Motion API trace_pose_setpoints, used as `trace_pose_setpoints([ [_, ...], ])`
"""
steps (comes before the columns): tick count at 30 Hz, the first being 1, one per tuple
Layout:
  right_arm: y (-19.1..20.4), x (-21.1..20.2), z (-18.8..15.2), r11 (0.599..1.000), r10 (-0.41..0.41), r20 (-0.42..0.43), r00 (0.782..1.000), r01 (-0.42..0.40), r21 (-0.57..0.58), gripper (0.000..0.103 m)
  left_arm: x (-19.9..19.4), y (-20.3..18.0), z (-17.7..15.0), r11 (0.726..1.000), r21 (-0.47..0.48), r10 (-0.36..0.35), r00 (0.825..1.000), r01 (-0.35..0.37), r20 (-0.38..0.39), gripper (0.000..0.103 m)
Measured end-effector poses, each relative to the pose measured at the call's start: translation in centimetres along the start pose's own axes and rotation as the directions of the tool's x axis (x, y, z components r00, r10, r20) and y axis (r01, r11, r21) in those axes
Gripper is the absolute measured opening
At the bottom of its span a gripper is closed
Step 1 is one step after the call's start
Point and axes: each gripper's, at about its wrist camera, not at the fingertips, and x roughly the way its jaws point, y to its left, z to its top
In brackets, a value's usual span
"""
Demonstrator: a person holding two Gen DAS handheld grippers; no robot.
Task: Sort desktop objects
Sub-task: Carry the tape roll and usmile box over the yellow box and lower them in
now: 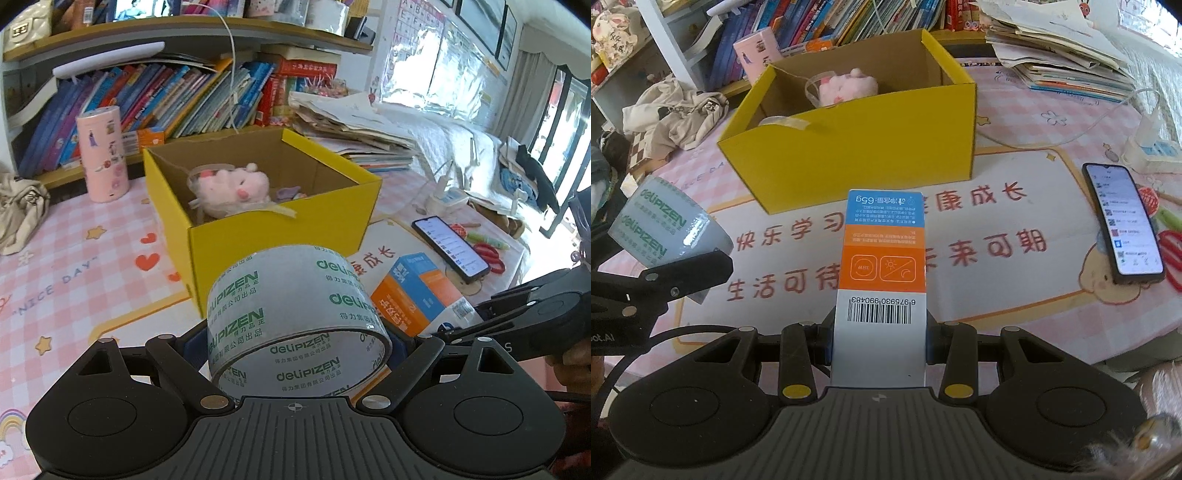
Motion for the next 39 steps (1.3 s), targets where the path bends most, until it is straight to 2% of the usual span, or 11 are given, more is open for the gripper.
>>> trace_pose_setpoints([
  [16, -4.6, 1.0, 3.3, 0.993, 0.049, -0.014, 0.999, -0.050, -0.109, 0.038, 3.5, -3.2, 1.9, 0.997, -0.048, 0.059, 0.998, -0.058, 0.004, 0.090],
  [23, -6.0, -0.7, 5.9, 0.985, 0.127, 0.046, 0.991, -0.121, -0.119, 0.038, 3.4, -4.6, 3.8, 0.995, -0.028, 0.093, 0.994, -0.091, 0.065, 0.090],
  [26, -6.2, -2.0, 7.6, 0.977, 0.181, 0.093, 0.979, -0.168, -0.128, 0.038, 3.0, -4.7, 5.1, 0.994, -0.027, 0.108, 0.989, -0.106, 0.100, 0.090],
  [30, -6.1, -3.6, 10.7, 0.961, 0.255, 0.167, 0.952, -0.230, -0.154, 0.038, 2.4, -4.3, 7.2, 0.991, -0.044, 0.128, 0.980, -0.123, 0.155, 0.090],
  [34, -5.5, -4.5, 13.8, 0.948, 0.291, 0.233, 0.928, -0.248, -0.198, 0.038, 2.2, -3.9, 9.3, 0.988, -0.051, 0.152, 0.968, -0.145, 0.201, 0.090],
  [39, -4.6, -4.5, 17.8, 0.938, 0.313, 0.299, 0.901, -0.243, -0.248, 0.038, 2.6, -2.9, 11.8, 0.977, -0.032, 0.212, 0.944, -0.211, 0.252, 0.090],
])
